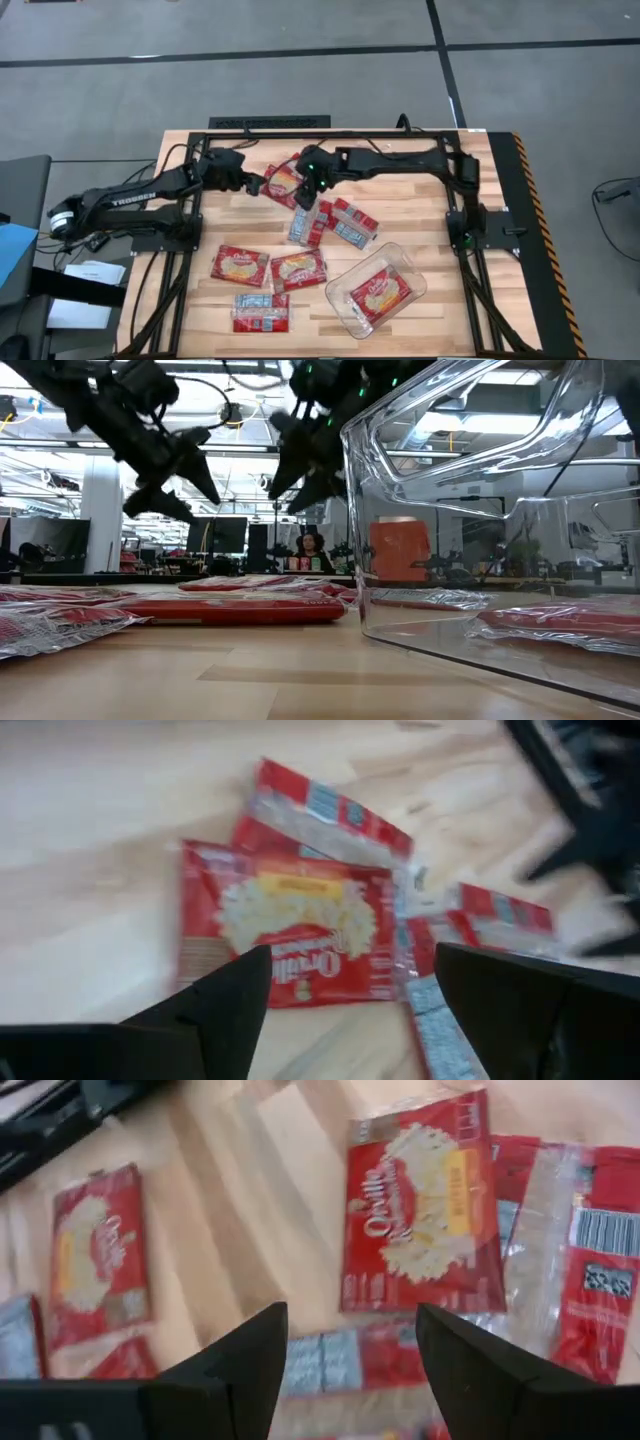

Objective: Sort popcorn bags into baskets
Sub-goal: Put the red popcorn bag into the transparent bin

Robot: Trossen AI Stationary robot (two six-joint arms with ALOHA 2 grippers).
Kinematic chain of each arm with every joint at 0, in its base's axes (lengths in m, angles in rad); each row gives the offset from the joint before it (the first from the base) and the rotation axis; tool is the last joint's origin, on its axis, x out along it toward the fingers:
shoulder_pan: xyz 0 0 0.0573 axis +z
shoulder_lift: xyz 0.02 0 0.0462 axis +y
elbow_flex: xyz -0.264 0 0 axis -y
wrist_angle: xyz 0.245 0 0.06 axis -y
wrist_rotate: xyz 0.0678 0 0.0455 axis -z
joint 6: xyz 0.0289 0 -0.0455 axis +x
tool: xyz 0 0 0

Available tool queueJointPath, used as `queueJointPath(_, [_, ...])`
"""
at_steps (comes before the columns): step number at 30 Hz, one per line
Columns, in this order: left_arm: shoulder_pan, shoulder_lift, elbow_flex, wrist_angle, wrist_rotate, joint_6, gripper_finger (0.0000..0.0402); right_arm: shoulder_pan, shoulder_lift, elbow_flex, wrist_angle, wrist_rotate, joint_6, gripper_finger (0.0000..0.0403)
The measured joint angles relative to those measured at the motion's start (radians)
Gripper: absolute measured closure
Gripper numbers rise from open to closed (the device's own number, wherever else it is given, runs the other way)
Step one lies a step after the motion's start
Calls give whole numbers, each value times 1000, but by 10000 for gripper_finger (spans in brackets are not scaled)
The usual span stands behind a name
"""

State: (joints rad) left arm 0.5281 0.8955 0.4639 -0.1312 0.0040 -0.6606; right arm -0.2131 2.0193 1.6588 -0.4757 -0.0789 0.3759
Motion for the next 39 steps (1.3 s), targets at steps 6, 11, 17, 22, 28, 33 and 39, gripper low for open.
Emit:
queueJointPath(6, [117, 96, -92, 120, 95, -18, 154, -61, 76, 0, 23, 2, -17, 165])
queueJointPath(11, [156, 172, -109, 167, 112, -16, 161, -76, 137, 1, 65, -5, -18, 174])
queueJointPath(17, [157, 292, -109, 255, 172, 14, 161, -62, 183, 1, 61, -26, -17, 175])
queueJointPath(22, [158, 388, -109, 261, 146, 47, 161, -48, 181, 2, 70, -25, -18, 181])
queueJointPath(28, [158, 364, -62, 247, 144, 70, 161, -50, 181, 1, 67, -27, -18, 184])
queueJointPath(33, [157, 306, 4, 117, 48, 164, 161, -46, 181, 1, 77, -26, -19, 184])
queueJointPath(39, [184, 343, 2, 87, -24, 249, 161, -46, 181, 1, 106, -26, -19, 188])
